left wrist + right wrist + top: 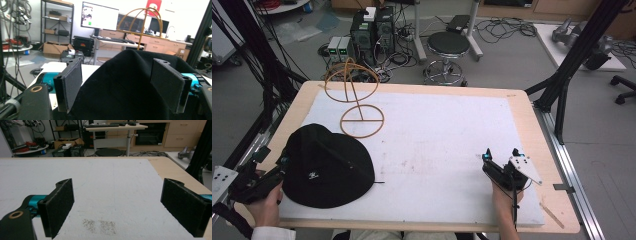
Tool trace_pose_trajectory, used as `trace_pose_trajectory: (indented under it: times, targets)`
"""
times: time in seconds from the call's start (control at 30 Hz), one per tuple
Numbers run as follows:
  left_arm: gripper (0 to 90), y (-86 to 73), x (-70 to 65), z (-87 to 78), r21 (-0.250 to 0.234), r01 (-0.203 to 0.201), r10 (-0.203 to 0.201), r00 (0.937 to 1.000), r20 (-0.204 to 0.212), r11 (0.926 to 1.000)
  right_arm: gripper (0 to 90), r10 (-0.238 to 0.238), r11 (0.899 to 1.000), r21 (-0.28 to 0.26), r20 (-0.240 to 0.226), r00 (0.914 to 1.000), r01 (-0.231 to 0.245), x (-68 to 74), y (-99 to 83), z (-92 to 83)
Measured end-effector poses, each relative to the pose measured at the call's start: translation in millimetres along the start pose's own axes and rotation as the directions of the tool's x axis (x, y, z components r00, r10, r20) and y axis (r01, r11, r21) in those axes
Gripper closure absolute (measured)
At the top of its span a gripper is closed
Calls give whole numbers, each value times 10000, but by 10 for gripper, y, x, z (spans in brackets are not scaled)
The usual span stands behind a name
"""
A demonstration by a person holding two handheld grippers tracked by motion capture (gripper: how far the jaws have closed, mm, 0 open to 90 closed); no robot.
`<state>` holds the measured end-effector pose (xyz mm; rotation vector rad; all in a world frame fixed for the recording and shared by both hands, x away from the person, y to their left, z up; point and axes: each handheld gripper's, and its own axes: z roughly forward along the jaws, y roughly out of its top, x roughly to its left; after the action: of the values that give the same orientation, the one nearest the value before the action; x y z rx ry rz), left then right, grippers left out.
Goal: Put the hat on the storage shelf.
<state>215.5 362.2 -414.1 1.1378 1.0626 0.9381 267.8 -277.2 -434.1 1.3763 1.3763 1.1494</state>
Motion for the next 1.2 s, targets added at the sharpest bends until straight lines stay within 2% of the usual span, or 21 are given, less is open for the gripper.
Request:
trace_pose_trajectory:
  times: [0.13,0.27,0.37,0.57,0.6,0.7,0.77,0.83,0.9,0.93,1.0,1.03,1.1,1.17,1.2]
  targets:
    - [259,-7,-24,24,211,-5,-1,9996,296,9998,107,-26,10000,15,-3,10000,26,0,0,0]
    - [259,-24,-48,58,579,-183,152,9984,544,9982,107,-95,10000,-2,-14,10000,95,1,-1,1]
    - [259,-33,-84,91,822,-314,244,9961,847,9961,107,-72,10000,28,-41,10000,72,7,-1,1]
    - [261,-54,-128,133,1174,-493,355,9925,1166,9919,107,-64,10000,63,-51,10000,65,10,-2,1]
    - [261,-70,-142,153,1389,-582,403,9909,1287,9886,106,-75,10000,59,-55,10000,75,10,-2,1]
    - [261,-89,-160,177,1619,-699,471,9889,1407,9843,107,-100,9999,47,-52,9999,101,9,-2,3]
    - [262,-120,-191,213,1979,-861,541,9853,1619,9764,107,-100,9999,48,-71,9999,101,11,-2,3]
    - [262,-131,-201,227,2089,-910,559,9841,1683,9737,106,-151,9999,54,-76,9999,151,9,-3,4]
    - [264,-155,-221,251,2304,-1022,606,9816,1809,9677,107,-154,9999,66,-79,9998,155,8,-3,5]
    - [264,-179,-240,272,2542,-1164,688,9796,1887,9601,106,-151,9999,69,-80,9999,151,8,-3,4]
    - [283,-191,-247,279,2610,-1227,723,9782,1947,9575,107,-145,9999,71,-80,9999,146,8,-3,4]
    - [304,-210,-258,289,2713,-1303,725,9744,2129,9536,107,-151,9999,74,-79,9999,151,8,-3,4]
    - [311,-217,-265,295,2771,-1352,757,9736,2152,9513,107,-159,9999,64,-81,9998,159,9,-3,4]
    - [321,-237,-284,306,2933,-1433,777,9715,2240,9452,106,-110,9999,116,-101,9999,111,14,-4,3]
    - [326,-237,-284,306,2933,-1433,777,9715,2240,9452,106,-110,9999,116,-101,9999,111,14,-4,3]
